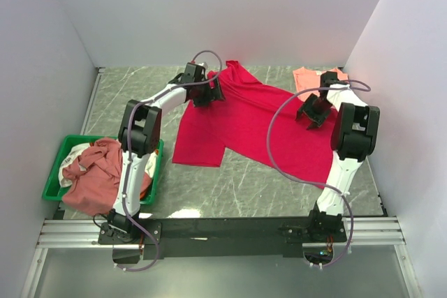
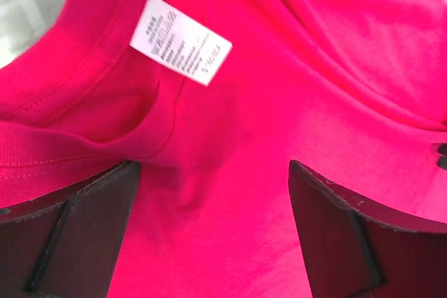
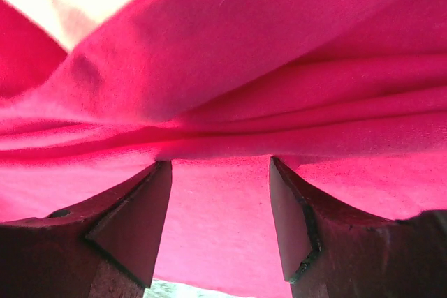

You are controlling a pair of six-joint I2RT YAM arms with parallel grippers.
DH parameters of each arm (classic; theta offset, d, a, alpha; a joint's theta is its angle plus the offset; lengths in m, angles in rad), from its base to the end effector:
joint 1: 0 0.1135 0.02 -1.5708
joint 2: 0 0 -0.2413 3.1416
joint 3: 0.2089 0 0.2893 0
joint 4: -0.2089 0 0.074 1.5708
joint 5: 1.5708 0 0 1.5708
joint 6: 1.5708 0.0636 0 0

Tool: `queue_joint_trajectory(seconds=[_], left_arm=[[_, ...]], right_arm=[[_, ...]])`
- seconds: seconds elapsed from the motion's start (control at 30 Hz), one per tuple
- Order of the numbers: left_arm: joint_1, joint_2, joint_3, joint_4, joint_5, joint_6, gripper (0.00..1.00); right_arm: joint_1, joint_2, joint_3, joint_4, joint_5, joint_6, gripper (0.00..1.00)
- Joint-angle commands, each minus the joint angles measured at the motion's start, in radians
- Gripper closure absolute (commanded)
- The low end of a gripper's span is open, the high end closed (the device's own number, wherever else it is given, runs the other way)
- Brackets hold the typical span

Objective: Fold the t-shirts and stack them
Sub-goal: Flatten the tshirt out

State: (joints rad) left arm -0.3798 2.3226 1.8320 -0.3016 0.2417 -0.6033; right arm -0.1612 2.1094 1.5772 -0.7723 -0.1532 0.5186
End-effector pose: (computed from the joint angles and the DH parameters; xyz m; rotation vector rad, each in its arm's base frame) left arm 0.5126 -0.2210 0.1127 -0.1527 2.4615 -0.7407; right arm 0.4498 -0.0633 0.0967 0.9365 2.7375 0.2874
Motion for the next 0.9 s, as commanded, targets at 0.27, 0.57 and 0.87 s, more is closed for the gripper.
queue_joint_trajectory(seconds=[0.27,0.57,0.87], left_arm=[[-0.002,0.199,0.203,-0.065,0.122,0.054,0.06],[-0.002,0.125,0.196,-0.002,0.128,0.057,0.06],[-0.004,-0.273,-0.147,-0.008,-0.278,0.005,0.07]], right_arm=[[-0.058,0.098,0.118,-0.061,0.086,-0.023,0.35],[-0.061,0.115,0.204,-0.090,0.067,-0.023,0.35],[-0.061,0.069,0.218,-0.071,0.058,-0.031,0.35]])
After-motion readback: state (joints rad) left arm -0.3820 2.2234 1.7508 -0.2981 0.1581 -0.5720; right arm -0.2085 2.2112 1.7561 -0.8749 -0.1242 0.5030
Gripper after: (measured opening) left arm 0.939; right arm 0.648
